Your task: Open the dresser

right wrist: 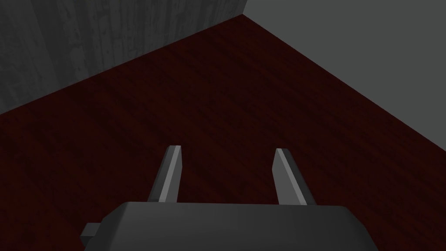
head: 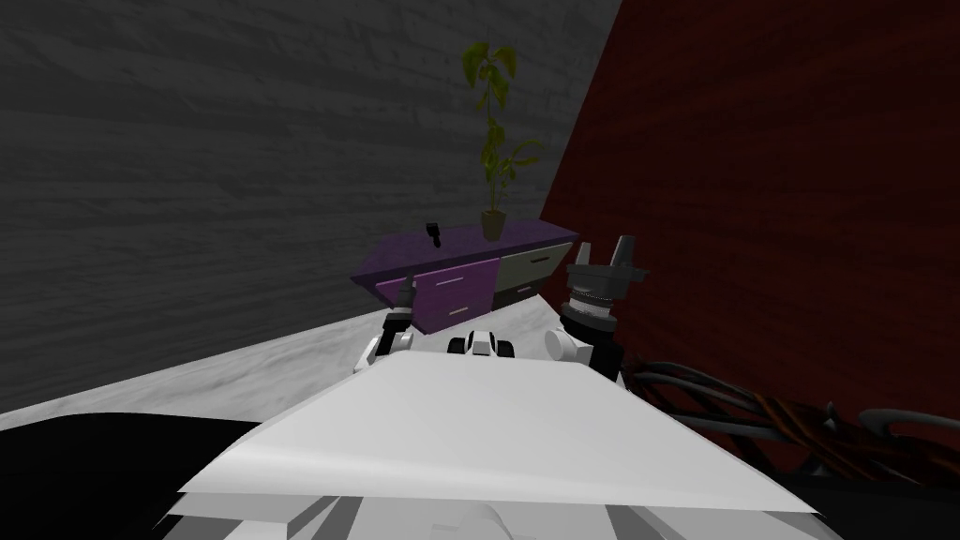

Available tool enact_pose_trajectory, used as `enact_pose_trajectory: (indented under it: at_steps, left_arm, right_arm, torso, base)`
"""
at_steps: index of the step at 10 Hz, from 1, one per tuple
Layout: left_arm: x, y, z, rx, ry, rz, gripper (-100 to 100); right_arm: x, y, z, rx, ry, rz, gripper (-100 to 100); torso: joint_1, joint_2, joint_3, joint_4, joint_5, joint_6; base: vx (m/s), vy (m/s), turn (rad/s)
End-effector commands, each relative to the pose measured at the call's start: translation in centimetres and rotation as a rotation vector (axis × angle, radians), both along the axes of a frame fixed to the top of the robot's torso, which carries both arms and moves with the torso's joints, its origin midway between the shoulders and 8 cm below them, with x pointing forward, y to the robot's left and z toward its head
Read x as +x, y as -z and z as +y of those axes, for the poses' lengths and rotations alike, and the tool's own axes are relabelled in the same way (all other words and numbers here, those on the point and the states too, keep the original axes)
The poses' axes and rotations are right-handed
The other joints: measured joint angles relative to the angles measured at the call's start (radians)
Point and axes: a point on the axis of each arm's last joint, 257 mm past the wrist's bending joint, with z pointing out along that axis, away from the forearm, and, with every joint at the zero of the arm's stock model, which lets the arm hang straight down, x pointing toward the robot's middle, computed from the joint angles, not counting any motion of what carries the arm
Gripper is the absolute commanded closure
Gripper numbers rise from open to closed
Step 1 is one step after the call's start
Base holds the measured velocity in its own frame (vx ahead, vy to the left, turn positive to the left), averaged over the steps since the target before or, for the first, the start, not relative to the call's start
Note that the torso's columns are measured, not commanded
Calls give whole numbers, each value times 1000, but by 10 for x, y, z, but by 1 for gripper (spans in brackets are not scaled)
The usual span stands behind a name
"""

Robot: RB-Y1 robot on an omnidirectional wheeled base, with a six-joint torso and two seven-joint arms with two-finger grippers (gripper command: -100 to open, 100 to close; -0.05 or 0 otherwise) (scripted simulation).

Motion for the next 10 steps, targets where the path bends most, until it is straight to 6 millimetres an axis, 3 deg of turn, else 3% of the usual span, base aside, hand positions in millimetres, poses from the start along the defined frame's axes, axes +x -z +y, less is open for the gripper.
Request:
enact_pose_trajectory:
  at_steps: [1, 6, 10]
  left_arm:
    - [2, 26, 11, -10, -26, 46, -100]
    - [-3, 79, 29, -62, -86, 133, -100]
    - [-10, 119, 26, -150, -133, 186, -100]
  right_arm:
    - [0, 0, 0, 0, 0, 0, 0]
    - [0, 0, 0, 0, 0, 0, 0]
    - [0, 0, 0, 0, 0, 0, 0]
  torso:
    - [-1, 0, 0, 0, 0, 0]
    - [1, 1, 0, 0, 0, 0]
    - [1, 1, 1, 0, 0, 0]
  base:
    - [65, -91, 58]
    - [65, -87, 50]
    - [52, -87, 40]
